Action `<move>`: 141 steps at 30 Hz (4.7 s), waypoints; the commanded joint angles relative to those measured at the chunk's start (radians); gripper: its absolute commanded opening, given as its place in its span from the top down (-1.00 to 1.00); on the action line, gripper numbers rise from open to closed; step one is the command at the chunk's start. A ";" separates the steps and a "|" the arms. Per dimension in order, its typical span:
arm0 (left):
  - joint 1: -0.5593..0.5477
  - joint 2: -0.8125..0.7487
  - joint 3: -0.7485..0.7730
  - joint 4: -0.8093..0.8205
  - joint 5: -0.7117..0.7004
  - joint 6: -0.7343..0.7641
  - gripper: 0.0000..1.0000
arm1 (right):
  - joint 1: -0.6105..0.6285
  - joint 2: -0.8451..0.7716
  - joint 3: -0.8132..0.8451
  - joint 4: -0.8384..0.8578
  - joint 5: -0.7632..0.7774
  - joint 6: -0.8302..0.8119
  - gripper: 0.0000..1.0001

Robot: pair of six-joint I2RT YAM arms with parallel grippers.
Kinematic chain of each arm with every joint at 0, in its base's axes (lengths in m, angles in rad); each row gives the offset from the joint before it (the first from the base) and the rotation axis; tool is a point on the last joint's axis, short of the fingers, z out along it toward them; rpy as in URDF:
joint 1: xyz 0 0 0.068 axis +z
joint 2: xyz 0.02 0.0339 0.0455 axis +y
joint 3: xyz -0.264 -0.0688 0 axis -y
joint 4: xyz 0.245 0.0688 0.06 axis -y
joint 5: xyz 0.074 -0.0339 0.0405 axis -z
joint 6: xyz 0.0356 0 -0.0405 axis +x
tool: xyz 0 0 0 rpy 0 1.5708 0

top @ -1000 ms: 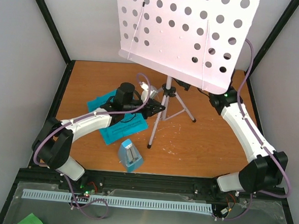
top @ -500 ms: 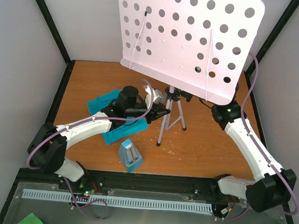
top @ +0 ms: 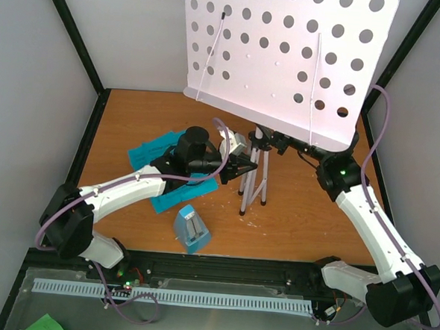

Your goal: Pack up the instrument practice props

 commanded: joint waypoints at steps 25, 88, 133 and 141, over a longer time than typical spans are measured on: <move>0.010 -0.130 0.171 0.039 -0.213 -0.526 0.99 | 0.043 0.110 -0.144 0.177 -0.084 0.551 0.95; 0.012 0.341 0.061 -0.039 -0.444 -0.502 0.99 | -0.074 0.813 -0.404 0.698 -0.006 0.540 0.29; 0.392 -0.034 0.309 -0.323 -0.124 -0.207 -0.99 | -0.294 0.001 -0.146 -0.262 0.414 0.169 -1.00; 0.949 -0.189 0.024 -0.261 0.002 -0.244 -0.99 | -0.463 -0.098 -0.266 -0.181 0.582 0.137 -1.00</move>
